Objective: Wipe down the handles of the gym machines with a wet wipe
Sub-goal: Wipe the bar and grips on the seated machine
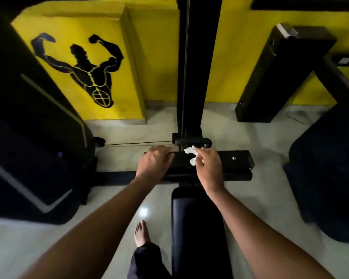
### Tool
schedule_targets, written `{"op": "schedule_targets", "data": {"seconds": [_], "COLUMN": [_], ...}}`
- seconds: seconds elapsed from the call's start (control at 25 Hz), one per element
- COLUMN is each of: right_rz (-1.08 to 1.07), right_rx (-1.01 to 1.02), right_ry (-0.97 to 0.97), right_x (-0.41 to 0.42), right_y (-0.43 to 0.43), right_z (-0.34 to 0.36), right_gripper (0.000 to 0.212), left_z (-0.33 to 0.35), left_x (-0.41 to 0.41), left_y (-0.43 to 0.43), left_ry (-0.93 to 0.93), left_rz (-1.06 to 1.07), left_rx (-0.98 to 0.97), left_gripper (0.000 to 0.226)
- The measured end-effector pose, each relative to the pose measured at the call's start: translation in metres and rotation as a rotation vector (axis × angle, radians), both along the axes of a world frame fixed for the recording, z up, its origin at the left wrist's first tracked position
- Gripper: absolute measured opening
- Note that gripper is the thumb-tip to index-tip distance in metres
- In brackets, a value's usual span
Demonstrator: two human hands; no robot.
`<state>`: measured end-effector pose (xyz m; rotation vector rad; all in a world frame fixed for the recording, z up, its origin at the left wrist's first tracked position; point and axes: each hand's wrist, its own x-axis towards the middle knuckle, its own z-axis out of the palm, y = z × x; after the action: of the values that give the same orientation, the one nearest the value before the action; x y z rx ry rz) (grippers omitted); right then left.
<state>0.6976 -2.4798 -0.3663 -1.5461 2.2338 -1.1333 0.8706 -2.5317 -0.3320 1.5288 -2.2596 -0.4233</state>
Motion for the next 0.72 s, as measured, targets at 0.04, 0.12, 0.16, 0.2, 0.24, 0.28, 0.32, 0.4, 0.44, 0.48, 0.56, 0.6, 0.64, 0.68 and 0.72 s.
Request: {"op": "schedule_targets", "data": {"seconds": [0.04,0.12,0.16,0.2,0.24,0.28,0.32,0.4,0.44,0.48,0.56,0.6,0.64,0.68,0.72], "right_rz": [-0.021,-0.064,-0.065,-0.066,-0.068,-0.061,-0.046,0.014,0.064,0.111,0.167,0.166,0.147,0.114,0.083], "right_rx": [-0.009,-0.015,-0.01,-0.004,0.006,0.013,0.02,0.017,0.002,-0.026,-0.091,-0.118,-0.134,-0.134,-0.126], "right_ry": [0.033,0.073,0.107,0.148,0.193,0.23,0.257,0.298,0.316,0.34,0.389,0.399,0.392,0.371,0.355], "right_x": [0.006,0.017,0.021,0.025,0.027,0.028,0.028,0.027,0.028,0.028,0.016,0.006,-0.002,-0.005,-0.002], "right_y": [-0.023,-0.062,-0.077,-0.087,-0.099,-0.108,-0.115,-0.124,-0.124,-0.124,-0.123,-0.125,-0.127,-0.127,-0.126], "right_z": [-0.007,-0.016,-0.019,-0.021,-0.027,-0.034,-0.041,-0.061,-0.072,-0.079,-0.091,-0.096,-0.098,-0.1,-0.102], "right_gripper": [0.028,0.028,0.029,0.029,0.029,0.029,0.028,0.026,0.025,0.024,0.023,0.023,0.023,0.023,0.024], "left_z": [-0.015,-0.041,-0.054,-0.063,-0.073,-0.082,-0.09,-0.107,-0.115,-0.12,-0.132,-0.137,-0.141,-0.144,-0.146], "left_x": [0.002,0.006,0.007,0.007,0.006,0.005,0.004,0.0,-0.002,-0.002,-0.004,-0.008,-0.013,-0.018,-0.024], "left_y": [-0.026,-0.073,-0.091,-0.104,-0.118,-0.128,-0.136,-0.146,-0.148,-0.149,-0.149,-0.149,-0.15,-0.149,-0.148], "left_ry": [0.045,0.06,0.059,0.059,0.064,0.074,0.093,0.14,0.164,0.186,0.22,0.239,0.26,0.285,0.314], "left_rz": [-0.037,-0.113,-0.142,-0.17,-0.195,-0.216,-0.24,-0.306,-0.331,-0.345,-0.342,-0.33,-0.322,-0.317,-0.306], "left_rx": [-0.004,-0.017,-0.021,-0.021,-0.016,-0.02,-0.041,-0.117,-0.162,-0.194,-0.26,-0.306,-0.348,-0.383,-0.412], "left_gripper": [0.021,0.025,0.028,0.029,0.029,0.029,0.029,0.029,0.028,0.027,0.024,0.022,0.022,0.022,0.023]}}
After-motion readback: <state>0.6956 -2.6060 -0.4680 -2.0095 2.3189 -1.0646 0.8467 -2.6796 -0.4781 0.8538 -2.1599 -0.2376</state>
